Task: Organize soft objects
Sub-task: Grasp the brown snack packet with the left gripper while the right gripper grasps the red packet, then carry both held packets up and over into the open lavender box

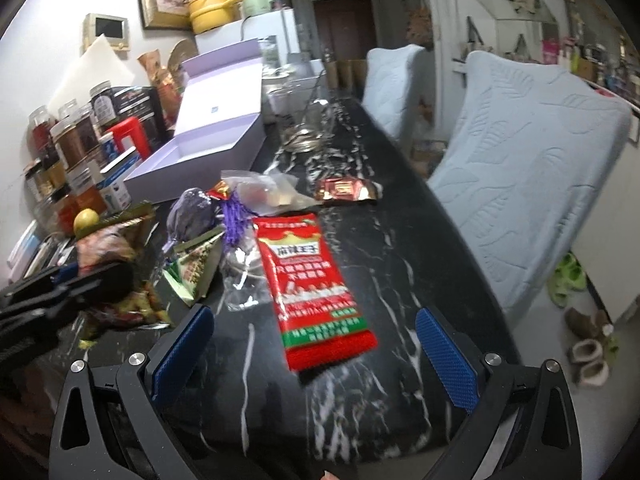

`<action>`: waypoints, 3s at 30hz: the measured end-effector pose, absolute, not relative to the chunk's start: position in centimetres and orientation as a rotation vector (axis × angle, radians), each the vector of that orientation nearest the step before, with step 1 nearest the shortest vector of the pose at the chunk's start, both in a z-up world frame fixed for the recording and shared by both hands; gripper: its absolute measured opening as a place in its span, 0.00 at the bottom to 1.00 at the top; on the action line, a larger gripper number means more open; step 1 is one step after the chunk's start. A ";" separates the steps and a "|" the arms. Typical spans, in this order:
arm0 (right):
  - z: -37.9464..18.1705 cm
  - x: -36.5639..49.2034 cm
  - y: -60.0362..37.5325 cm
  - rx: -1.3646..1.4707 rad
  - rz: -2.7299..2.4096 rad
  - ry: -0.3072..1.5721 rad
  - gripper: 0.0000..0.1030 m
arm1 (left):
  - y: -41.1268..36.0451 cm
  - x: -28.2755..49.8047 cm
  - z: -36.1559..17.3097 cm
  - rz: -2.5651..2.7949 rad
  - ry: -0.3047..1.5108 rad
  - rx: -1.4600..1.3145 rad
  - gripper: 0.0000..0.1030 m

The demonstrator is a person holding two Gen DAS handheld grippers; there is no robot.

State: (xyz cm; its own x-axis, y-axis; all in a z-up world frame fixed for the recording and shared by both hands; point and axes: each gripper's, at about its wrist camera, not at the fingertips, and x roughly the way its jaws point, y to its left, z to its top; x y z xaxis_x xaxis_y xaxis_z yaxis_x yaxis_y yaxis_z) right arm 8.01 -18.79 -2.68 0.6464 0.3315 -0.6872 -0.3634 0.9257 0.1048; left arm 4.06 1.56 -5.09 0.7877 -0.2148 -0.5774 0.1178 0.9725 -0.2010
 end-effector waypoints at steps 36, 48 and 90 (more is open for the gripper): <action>-4.2 12.8 -17.5 -0.009 0.474 0.894 0.44 | 5.7 10.5 -3.8 -0.237 0.705 -0.202 0.42; 0.7 12.1 -14.2 -0.023 0.512 0.823 0.44 | 7.3 10.8 -0.3 -0.251 0.661 -0.188 0.42; 11.1 27.8 1.7 -0.104 0.699 0.621 0.44 | 17.9 24.9 7.6 -0.068 0.469 -0.176 0.42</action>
